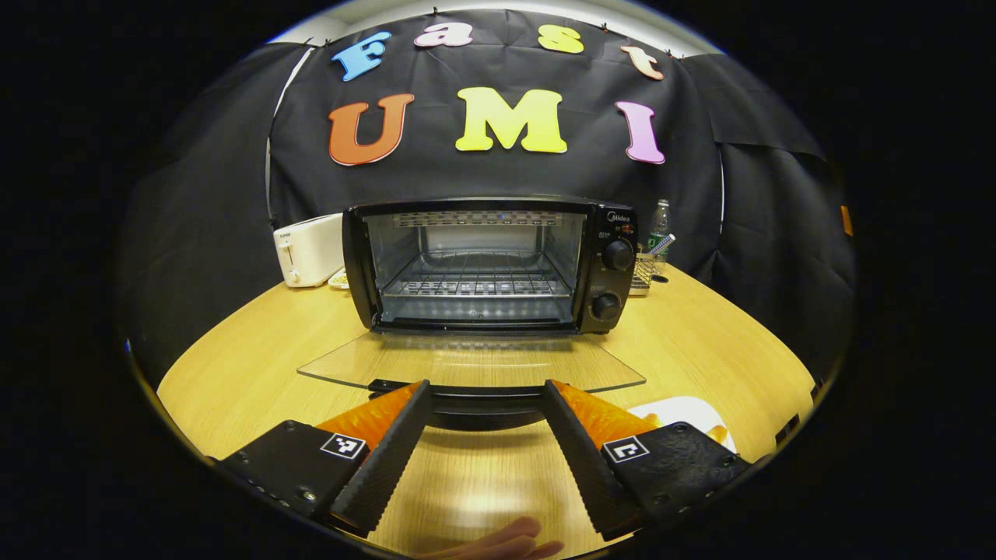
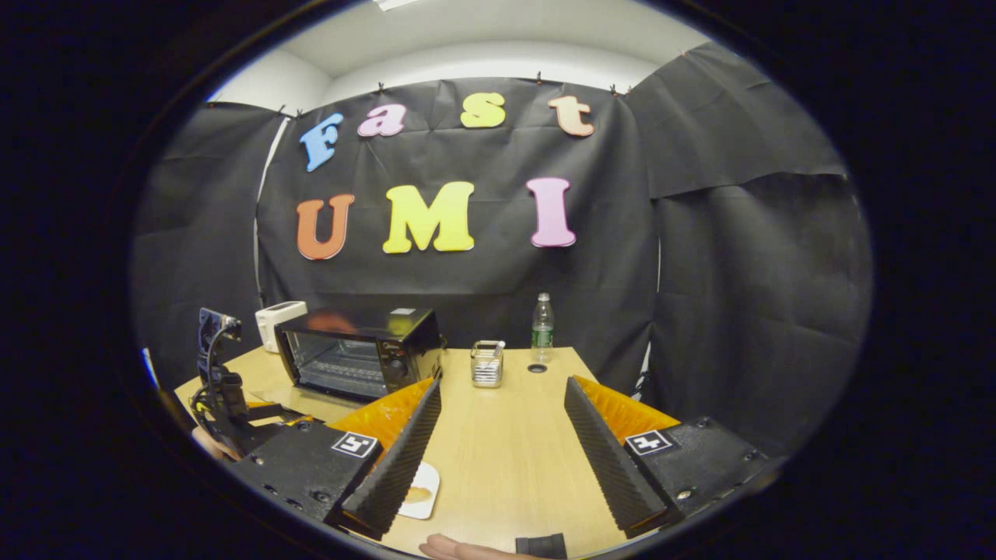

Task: Open the electric oven with the left hand, put the food in, and close the electric oven.

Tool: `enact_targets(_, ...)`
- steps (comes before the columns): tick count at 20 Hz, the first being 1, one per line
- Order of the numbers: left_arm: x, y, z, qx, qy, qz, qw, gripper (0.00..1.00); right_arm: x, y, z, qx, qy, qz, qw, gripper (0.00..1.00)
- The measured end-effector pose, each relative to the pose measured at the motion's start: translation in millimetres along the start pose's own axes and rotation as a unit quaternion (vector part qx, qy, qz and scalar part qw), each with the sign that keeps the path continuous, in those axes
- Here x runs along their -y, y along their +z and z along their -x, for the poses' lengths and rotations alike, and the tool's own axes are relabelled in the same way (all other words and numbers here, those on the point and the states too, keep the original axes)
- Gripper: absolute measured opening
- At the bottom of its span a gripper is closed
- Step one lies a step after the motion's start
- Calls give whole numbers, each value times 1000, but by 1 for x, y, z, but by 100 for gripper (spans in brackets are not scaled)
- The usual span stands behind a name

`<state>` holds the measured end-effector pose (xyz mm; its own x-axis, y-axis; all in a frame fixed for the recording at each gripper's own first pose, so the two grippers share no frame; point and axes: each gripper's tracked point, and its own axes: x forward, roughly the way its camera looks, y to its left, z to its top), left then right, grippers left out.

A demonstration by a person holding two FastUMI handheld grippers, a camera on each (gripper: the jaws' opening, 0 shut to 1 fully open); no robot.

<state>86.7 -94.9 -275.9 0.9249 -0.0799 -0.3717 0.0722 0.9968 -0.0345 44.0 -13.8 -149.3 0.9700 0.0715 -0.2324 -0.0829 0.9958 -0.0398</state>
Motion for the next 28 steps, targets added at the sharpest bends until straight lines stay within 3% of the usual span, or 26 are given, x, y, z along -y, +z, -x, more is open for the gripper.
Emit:
enact_targets(1, 0, -3, 0, -2, 0, -2, 1000, 82, -2, -5, -2, -4, 1, 4, 1000, 99)
enact_targets(2, 1, -8, -1, -7, 0, -2, 1000, 95, -6, -10, -5, -11, 3, 8, 1000, 100)
enact_targets(6, -1, -34, -7, -49, -2, 12, 999, 93, -18, -27, -12, -31, 10, 19, 999, 100)
enact_targets(13, -13, -30, 0, -35, 5, 20, 999, 91, -39, -41, -17, -43, 26, 40, 998, 99)
enact_targets(20, -52, 55, 98, 80, 25, 18, 996, 90, -92, -96, -29, -84, 101, 99, 986, 98)
enact_targets(25, -69, 100, 179, 149, 30, 22, 988, 90, -134, -163, -43, -151, 170, 124, 966, 97)
enact_targets(28, -76, 118, 223, 187, 30, 16, 982, 90, -147, -193, -58, -190, 191, 129, 954, 99)
